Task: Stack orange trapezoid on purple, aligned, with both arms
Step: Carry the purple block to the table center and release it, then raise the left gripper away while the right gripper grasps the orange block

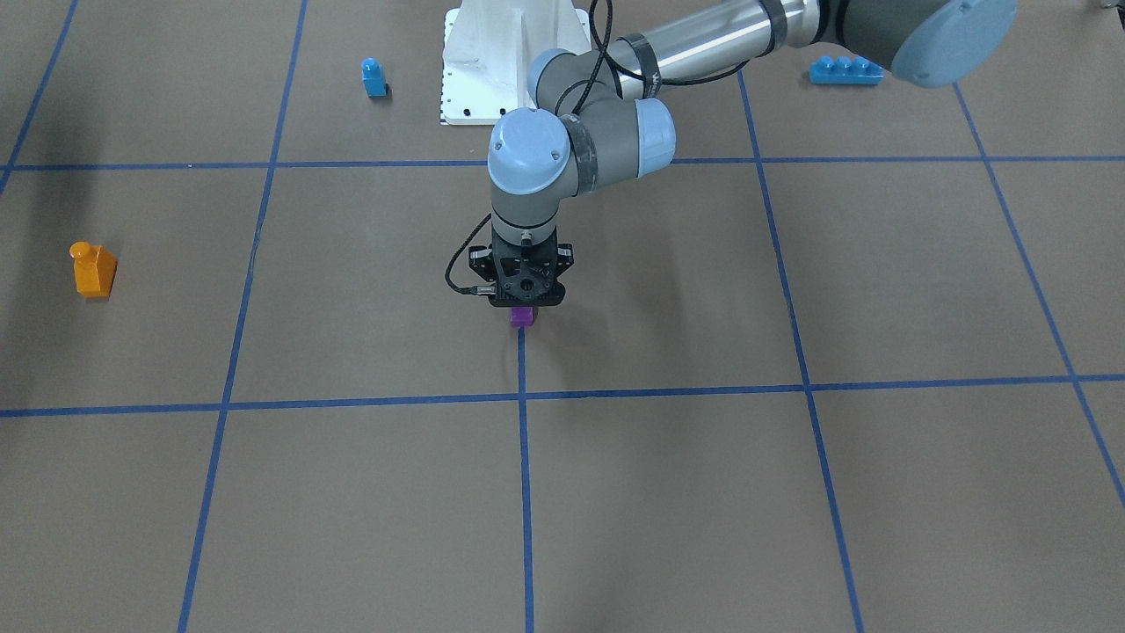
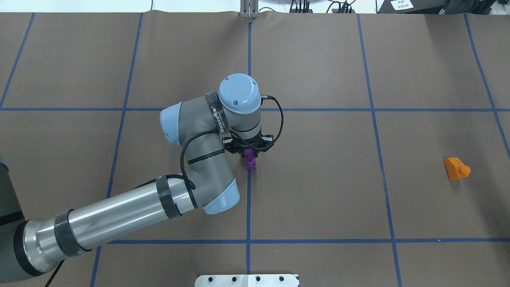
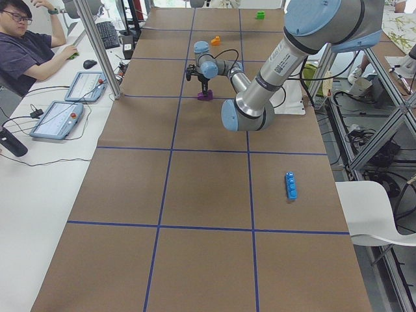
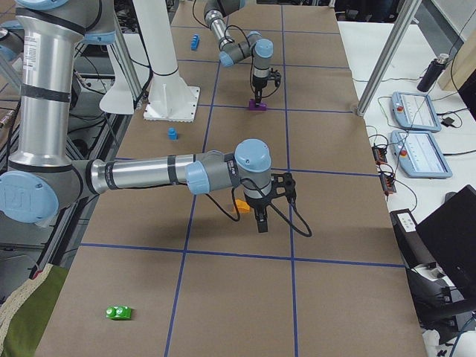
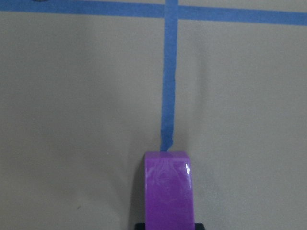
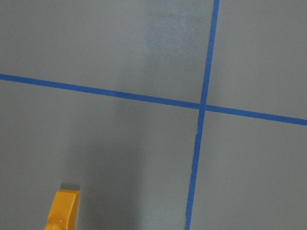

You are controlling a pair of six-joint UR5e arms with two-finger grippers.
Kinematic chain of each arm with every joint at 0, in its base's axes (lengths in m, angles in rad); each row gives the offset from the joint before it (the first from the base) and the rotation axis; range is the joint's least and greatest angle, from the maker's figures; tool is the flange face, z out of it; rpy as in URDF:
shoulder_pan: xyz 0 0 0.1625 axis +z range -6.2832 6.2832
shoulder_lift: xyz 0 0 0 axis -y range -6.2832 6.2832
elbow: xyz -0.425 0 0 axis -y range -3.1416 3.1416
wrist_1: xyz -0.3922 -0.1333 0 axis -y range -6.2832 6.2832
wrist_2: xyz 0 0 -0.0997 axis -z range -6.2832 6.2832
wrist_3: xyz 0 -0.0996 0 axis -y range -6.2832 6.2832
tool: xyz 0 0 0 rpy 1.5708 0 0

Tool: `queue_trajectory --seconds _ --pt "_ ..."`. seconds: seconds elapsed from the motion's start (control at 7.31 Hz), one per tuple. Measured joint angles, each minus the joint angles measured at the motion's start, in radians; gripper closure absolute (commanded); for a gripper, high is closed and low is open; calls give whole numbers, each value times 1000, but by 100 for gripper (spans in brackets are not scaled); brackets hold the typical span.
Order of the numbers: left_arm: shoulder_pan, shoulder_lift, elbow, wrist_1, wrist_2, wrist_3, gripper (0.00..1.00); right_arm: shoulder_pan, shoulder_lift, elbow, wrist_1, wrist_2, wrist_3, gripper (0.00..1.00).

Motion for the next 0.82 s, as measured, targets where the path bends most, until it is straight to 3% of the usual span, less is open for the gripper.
queue_trajectory --seconds 0.55,0.82 --pt "-17 1 -44 26 -2 4 0 -3 -1 1 2 1 -7 0" --pt "-62 21 -203 217 -8 132 0 -37 -1 3 28 7 5 0"
